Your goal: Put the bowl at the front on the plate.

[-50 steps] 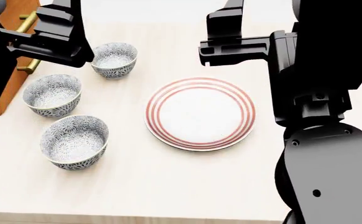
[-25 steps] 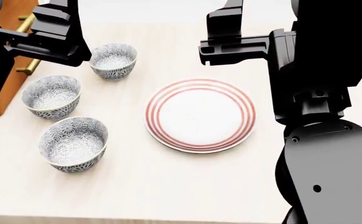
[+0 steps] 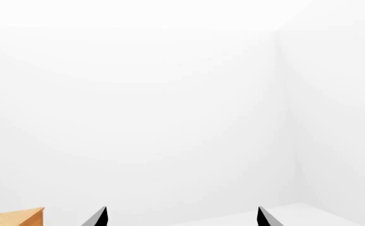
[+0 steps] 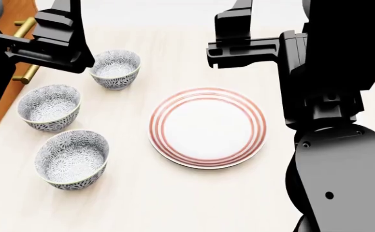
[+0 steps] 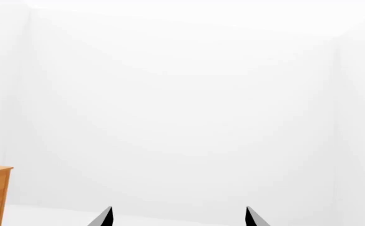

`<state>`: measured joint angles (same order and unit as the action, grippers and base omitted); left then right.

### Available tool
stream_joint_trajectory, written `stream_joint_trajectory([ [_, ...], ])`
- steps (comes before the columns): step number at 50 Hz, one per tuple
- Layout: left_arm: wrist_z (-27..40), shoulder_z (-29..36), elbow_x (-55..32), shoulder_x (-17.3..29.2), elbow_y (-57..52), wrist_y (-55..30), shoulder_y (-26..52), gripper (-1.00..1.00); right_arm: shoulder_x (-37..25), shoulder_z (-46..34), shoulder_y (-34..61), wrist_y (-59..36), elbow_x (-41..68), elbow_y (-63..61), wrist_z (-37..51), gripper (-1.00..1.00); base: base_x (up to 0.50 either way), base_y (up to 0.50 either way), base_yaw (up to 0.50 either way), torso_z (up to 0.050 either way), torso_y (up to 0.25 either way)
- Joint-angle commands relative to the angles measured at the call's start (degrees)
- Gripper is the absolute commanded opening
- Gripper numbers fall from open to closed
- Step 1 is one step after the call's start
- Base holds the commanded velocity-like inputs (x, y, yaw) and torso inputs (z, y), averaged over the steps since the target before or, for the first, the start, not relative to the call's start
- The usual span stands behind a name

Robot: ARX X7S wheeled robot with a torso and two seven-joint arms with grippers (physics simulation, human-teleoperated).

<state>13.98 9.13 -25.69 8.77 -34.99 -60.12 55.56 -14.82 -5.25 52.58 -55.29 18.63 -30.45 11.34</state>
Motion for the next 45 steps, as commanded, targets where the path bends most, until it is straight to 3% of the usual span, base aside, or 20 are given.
stream_joint_trajectory([
  [1,0.4,0.4,-0.4,0.4,0.2,0.6,-0.3,1.0,-0.1,0.0,0.4,-0.4,0.5,-0.1,0.2,1.0,0.09,0.0,0.0,0.0,0.0],
  [45,2.6,0.1,-2.3,1.1,0.4,0.7,0.3,1.0,-0.9,-0.5,1.8,-0.5,1.6,0.2,0.7,1.0,0.09,0.0,0.0,0.0,0.0],
])
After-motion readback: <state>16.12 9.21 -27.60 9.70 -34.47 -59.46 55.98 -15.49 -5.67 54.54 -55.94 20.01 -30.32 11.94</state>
